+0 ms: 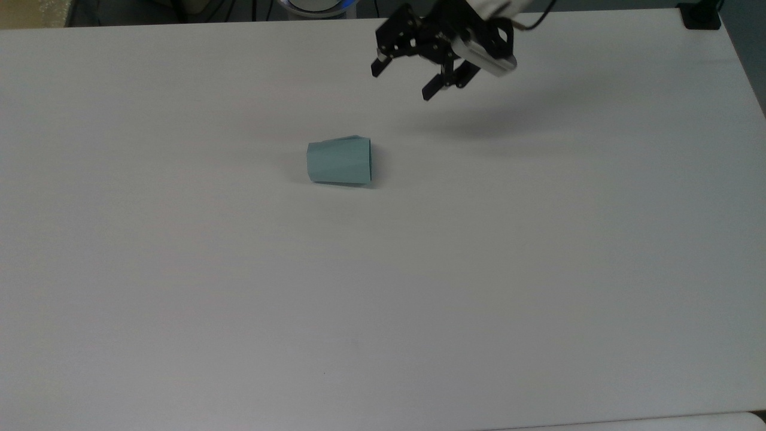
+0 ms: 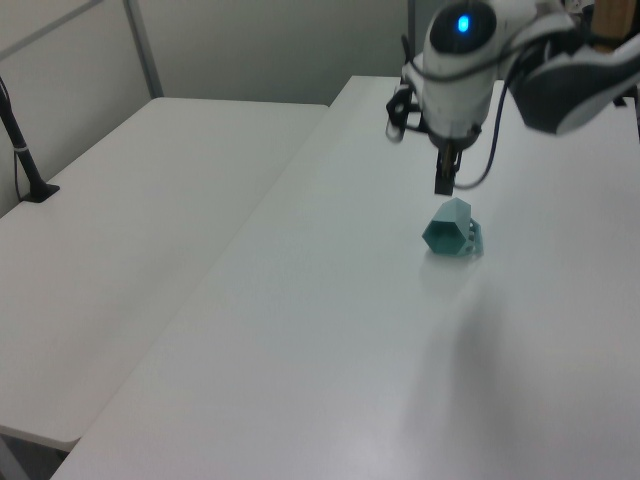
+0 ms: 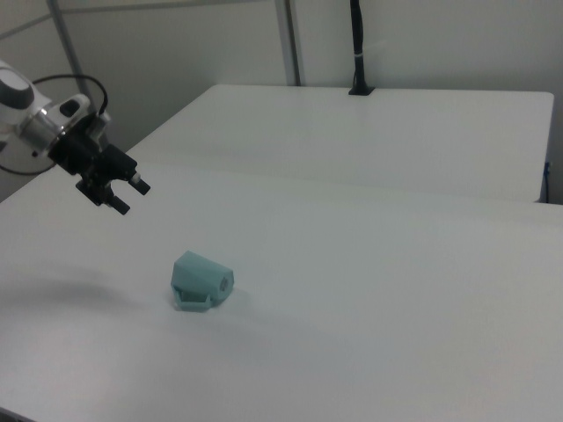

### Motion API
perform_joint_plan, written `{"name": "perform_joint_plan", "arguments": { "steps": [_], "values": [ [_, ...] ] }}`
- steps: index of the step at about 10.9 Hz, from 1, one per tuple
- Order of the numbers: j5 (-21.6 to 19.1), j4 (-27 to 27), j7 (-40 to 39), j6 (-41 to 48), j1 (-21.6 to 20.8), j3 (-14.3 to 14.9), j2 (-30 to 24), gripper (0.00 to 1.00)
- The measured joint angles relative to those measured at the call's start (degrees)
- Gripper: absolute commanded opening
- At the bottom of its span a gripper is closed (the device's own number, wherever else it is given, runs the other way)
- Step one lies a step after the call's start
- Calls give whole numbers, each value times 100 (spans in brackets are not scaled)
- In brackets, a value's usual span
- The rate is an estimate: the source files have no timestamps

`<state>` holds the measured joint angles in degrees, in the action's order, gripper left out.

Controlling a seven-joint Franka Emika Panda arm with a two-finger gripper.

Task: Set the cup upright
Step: 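Move the gripper down toward the open rim of the blue cup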

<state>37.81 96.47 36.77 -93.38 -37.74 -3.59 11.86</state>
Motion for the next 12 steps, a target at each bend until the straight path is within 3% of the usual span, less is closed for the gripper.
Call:
{"name": "perform_joint_plan", "arguments": {
  "steps": [1, 7, 12],
  "values": [
    [356, 56, 243, -1, -151, -1, 223, 100],
    [1379, 148, 1262, -2, -355, -1, 1258, 100],
    [1871, 360, 2070, -2, -436, 4, 1450, 100]
  ]
}}
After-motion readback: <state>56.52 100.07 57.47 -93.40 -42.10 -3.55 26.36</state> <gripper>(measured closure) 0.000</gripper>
